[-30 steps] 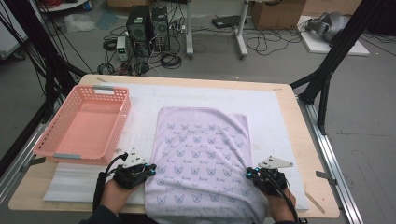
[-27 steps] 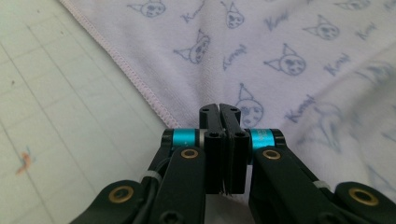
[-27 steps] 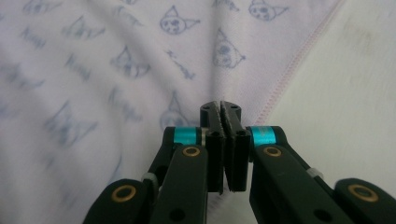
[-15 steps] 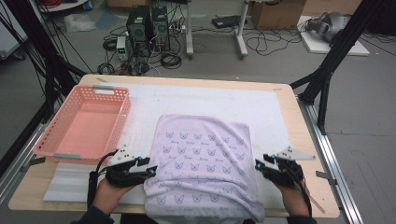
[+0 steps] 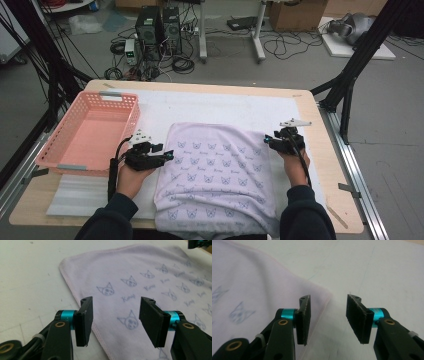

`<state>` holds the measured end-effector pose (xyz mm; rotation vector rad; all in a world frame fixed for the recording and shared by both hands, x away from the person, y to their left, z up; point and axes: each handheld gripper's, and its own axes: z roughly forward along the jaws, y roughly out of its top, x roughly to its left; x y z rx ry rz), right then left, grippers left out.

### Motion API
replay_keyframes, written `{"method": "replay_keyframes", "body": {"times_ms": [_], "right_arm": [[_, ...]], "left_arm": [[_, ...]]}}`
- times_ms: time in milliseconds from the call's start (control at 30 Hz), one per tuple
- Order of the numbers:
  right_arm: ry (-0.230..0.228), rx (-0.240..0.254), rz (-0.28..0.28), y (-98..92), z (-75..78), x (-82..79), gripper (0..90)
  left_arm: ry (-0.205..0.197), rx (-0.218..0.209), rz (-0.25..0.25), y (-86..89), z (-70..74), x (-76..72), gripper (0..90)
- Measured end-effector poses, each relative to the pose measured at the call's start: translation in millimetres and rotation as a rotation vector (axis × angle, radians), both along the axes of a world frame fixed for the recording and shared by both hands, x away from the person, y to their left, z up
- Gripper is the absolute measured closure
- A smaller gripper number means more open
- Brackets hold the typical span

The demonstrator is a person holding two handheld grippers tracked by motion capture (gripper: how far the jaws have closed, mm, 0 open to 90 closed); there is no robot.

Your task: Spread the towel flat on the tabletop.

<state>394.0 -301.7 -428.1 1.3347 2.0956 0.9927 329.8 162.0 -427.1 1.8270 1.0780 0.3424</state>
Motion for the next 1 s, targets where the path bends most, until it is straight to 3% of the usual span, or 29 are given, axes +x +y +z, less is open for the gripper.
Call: {"method": "replay_keyframes", "body": {"times_ms": [33,100,200,233,333,433,500,567,633,667,733,800,933,1000], "right_arm": [[0.0,0.003,-0.002,1.9,-1.7,8.5,54.0],[-0.013,-0.053,-0.017,6.8,-6.9,24.1,53.9],[0.02,0.012,-0.008,13.5,-18.8,41.2,56.9],[0.033,0.012,0.009,16.7,-22.1,43.7,59.6],[0.025,0.018,0.08,18.8,-22.2,43.9,81.6],[0.027,-0.03,0.136,19.2,-19.2,43.5,86.0],[-0.044,-0.161,0.098,17.8,-15.0,40.7,86.2],[-0.116,-0.18,0.01,12.4,-10.0,37.5,85.4],[-0.098,-0.193,-0.008,11.5,-10.4,37.6,73.6],[-0.097,-0.204,-0.018,10.6,-10.2,36.8,69.3],[-0.11,-0.125,-0.046,5.2,-6.9,33.3,64.7],[-0.121,-0.08,-0.062,-0.6,-2.2,29.5,62.7],[-0.115,-0.054,-0.041,-9.4,4.0,20.1,61.7],[-0.089,-0.045,-0.038,-13.1,4.2,16.6,59.8]], "left_arm": [[0.002,-0.003,0.006,-0.9,0.0,2.9,45.2],[0.003,-0.004,0.023,-2.9,-0.8,8.2,45.2],[0.017,0.022,0.035,-3.7,-0.9,16.0,45.2],[0.015,0.016,0.043,-3.7,-0.9,18.3,45.3],[0.027,0.026,0.054,-3.9,-0.3,26.2,45.3],[0.03,0.015,0.071,-7.8,0.1,32.4,45.4],[0.025,0.028,0.073,-11.6,1.3,35.9,45.6],[0.017,0.039,0.086,-15.8,2.3,41.0,45.8],[-0.007,0.041,0.104,-17.7,1.1,47.3,45.8],[0.007,0.047,0.115,-18.5,-0.2,52.5,45.8],[0.039,0.051,0.125,-20.1,-3.9,64.9,45.6],[0.057,0.066,0.132,-22.4,-7.4,79.3,45.6],[0.101,0.121,0.153,-28.6,-16.5,107.9,45.5],[0.096,0.127,0.157,-33.1,-18.9,116.9,45.8]]}}
